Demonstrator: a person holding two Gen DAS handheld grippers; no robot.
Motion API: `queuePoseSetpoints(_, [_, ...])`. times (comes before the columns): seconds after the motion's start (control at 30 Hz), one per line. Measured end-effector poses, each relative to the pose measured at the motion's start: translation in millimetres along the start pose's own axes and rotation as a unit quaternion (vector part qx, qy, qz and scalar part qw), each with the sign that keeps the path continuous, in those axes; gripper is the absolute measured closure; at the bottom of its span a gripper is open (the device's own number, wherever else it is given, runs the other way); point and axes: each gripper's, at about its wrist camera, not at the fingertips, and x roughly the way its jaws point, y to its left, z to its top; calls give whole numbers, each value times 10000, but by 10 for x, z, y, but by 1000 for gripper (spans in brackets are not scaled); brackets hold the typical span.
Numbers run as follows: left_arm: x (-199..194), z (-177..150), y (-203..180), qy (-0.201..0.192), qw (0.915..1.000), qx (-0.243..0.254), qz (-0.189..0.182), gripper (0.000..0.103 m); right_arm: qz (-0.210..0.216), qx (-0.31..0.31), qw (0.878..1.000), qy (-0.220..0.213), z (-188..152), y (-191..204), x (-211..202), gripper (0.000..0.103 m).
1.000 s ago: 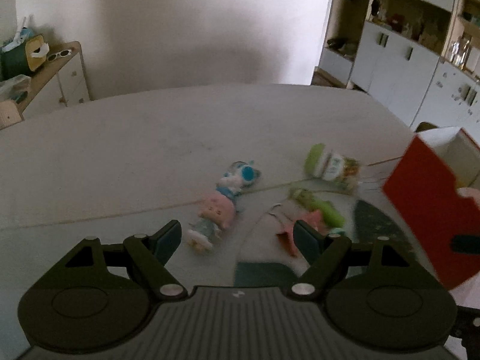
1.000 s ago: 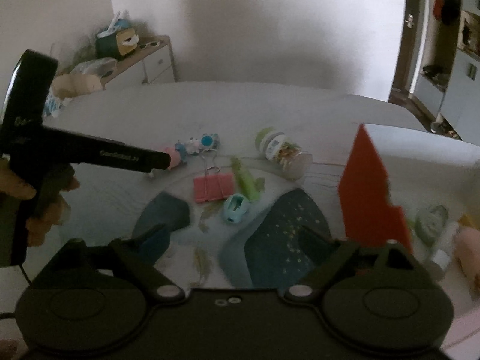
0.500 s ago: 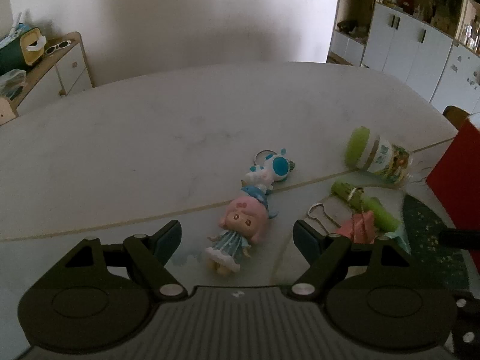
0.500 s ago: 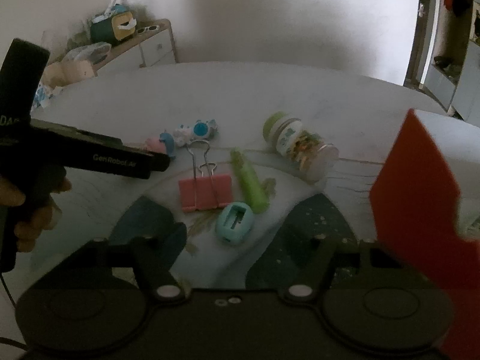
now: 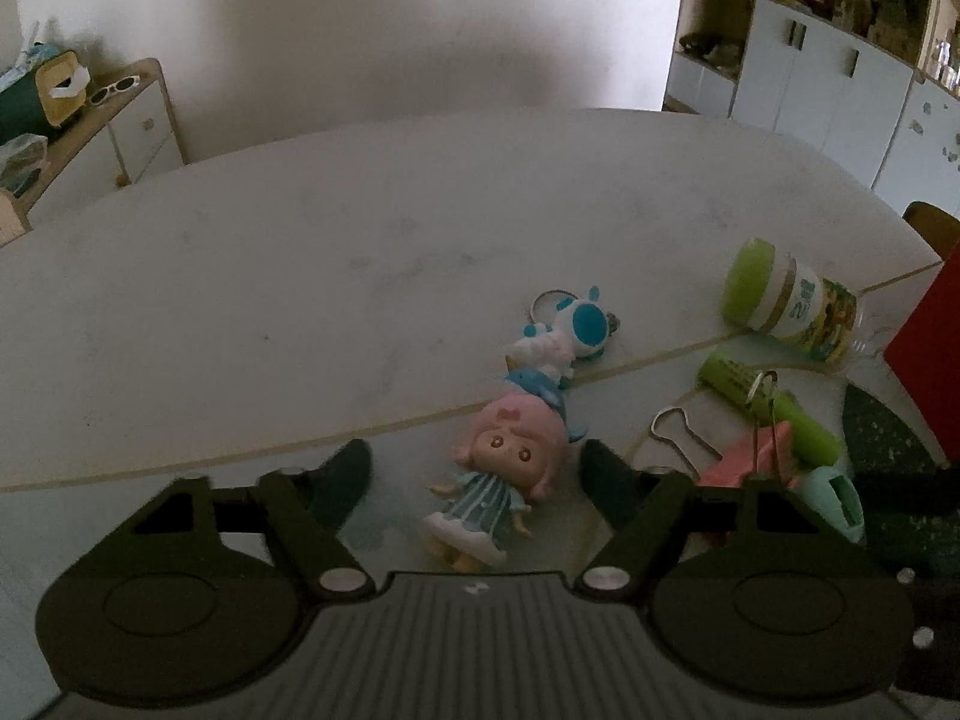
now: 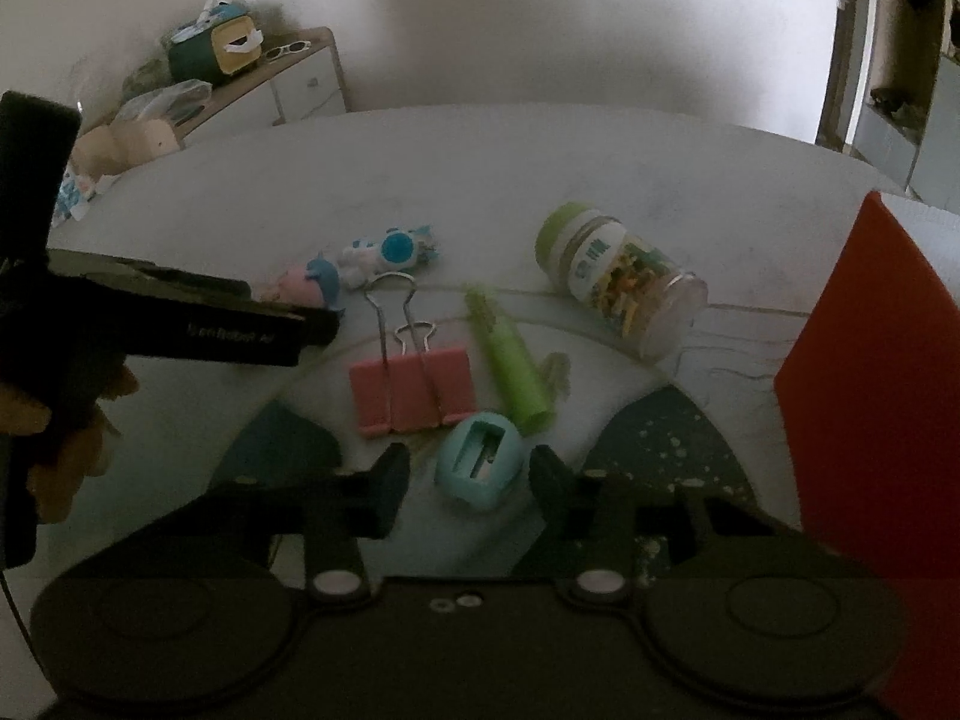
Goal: Organize rigid objects
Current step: 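Grasp the pink doll with the left tool while the right tool grasps the teal sharpener, then carry the pink doll and teal sharpener over into the red box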
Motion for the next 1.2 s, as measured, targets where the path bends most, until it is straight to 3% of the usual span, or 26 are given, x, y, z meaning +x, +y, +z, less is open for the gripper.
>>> queuePoseSetpoints(0.23, [-9, -12, -26, -44, 9999, 117, -76, 51, -60, 75, 10000, 12, 14, -15, 40, 72])
queuePoseSetpoints(0.43, [-51, -8, -98, -74, 9995, 300, -4, 66, -101, 221, 9997, 13, 13, -65, 24, 73])
queuePoseSetpoints(0.7, [-106, -51, -135, -29, 9995, 289, 123, 67, -81, 260, 9996, -78, -10, -40, -148, 73])
queuePoseSetpoints(1.2, [-568, -268, -75, -124, 9997, 54, -207, 68, -117, 284, 9992, -273, -175, 110, -748, 73])
